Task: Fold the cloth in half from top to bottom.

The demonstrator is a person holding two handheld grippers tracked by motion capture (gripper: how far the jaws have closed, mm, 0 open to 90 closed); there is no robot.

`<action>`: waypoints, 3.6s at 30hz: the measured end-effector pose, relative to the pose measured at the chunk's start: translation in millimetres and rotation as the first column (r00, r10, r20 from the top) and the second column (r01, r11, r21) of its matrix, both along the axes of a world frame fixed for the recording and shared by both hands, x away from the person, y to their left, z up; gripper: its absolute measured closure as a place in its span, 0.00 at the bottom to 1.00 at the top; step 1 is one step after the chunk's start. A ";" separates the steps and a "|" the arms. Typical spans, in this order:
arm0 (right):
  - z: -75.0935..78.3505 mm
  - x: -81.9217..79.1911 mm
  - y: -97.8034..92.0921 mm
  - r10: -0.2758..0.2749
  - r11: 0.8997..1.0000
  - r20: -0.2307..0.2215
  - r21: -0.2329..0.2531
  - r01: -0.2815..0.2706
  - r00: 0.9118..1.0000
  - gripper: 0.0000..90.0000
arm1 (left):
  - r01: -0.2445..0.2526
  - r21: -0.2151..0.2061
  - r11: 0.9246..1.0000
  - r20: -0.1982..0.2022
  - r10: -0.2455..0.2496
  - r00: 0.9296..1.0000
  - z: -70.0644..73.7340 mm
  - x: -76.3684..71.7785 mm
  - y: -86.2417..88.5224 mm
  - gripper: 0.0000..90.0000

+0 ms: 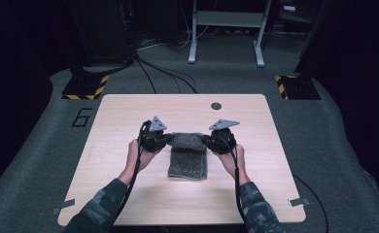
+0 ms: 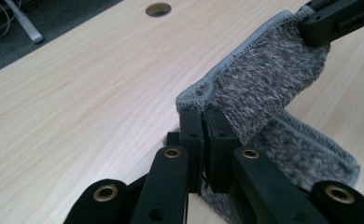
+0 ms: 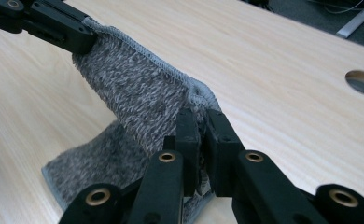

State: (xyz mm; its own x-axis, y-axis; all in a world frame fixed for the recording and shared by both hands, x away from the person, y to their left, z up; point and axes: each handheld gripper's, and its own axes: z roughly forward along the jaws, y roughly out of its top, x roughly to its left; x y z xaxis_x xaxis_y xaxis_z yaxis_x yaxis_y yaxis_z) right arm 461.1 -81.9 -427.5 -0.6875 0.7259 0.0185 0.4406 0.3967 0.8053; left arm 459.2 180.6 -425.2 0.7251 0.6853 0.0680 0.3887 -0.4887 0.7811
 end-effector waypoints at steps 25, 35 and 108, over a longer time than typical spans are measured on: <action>-52.6 -43.2 -11.0 0.086 0.996 -0.111 -0.014 -0.088 0.990 0.68 | 0.035 -0.032 0.999 -0.212 -0.041 0.976 -60.1 -36.2 0.1 0.61; -37.2 -47.3 -30.3 0.029 0.997 -0.117 0.069 -0.021 0.993 0.43 | -0.064 -0.090 0.994 -0.188 0.046 0.981 -39.1 -37.1 22.7 0.35; -46.4 -63.2 -96.0 -0.325 0.945 -0.023 -0.061 0.323 0.946 0.16 | -0.387 0.047 0.921 -0.106 0.390 0.915 -72.1 -74.4 100.3 0.03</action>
State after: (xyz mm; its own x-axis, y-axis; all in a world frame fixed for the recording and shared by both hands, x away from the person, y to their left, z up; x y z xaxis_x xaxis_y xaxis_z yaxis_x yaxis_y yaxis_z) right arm 397.9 -177.8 -473.8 -0.4150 0.9097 -0.0098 0.5781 0.2720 0.7693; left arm 384.8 280.9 -497.2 0.4061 0.9135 0.0235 0.6351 -0.3006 0.7115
